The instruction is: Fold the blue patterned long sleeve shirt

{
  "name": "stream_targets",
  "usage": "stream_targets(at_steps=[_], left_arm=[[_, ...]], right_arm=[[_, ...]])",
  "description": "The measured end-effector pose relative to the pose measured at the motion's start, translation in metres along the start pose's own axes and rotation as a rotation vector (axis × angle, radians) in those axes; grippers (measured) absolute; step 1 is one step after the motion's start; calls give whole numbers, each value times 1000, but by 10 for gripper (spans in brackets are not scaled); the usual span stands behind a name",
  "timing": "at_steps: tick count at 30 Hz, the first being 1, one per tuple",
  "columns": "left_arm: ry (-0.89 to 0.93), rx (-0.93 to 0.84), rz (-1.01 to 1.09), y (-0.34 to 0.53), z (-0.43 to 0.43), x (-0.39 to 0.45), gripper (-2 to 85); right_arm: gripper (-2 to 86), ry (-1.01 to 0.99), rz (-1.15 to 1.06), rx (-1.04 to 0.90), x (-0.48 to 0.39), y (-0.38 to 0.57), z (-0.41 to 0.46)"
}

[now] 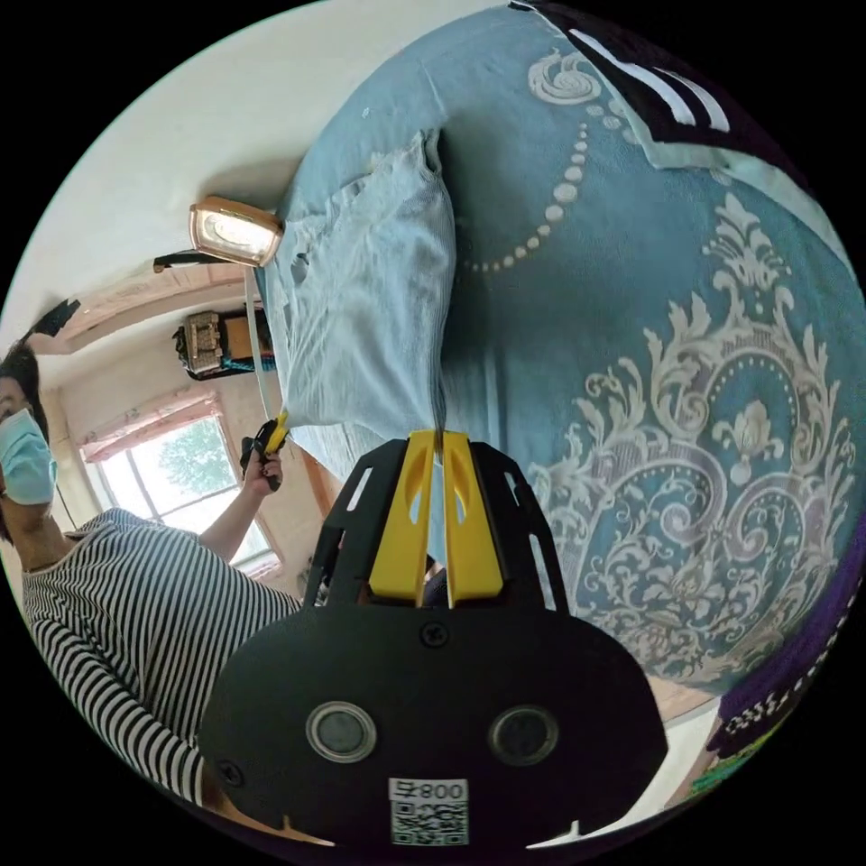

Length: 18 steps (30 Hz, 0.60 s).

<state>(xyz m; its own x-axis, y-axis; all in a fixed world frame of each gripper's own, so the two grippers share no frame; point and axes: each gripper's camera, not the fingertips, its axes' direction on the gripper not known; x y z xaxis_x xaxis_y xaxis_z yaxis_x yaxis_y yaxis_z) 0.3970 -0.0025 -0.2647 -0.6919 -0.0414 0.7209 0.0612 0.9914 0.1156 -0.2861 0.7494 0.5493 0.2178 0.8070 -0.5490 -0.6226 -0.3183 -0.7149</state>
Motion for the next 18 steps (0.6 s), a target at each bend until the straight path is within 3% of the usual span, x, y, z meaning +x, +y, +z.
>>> stream_targets(at_steps=[5,11,15,18], left_arm=[[-80,-48,-104,55,3,0,38],[-220,-84,-214,93,25,13,34],[-352,-177,-97,121,35,72,38],[-298,-357,150,132,90,138,49]], right_arm=[[13,-21,119,-102,24,85,26],[13,2,190,-127,43,111,62],[14,35,162,-146,36,121,64],[15,-18,182,-98,31,135,58]])
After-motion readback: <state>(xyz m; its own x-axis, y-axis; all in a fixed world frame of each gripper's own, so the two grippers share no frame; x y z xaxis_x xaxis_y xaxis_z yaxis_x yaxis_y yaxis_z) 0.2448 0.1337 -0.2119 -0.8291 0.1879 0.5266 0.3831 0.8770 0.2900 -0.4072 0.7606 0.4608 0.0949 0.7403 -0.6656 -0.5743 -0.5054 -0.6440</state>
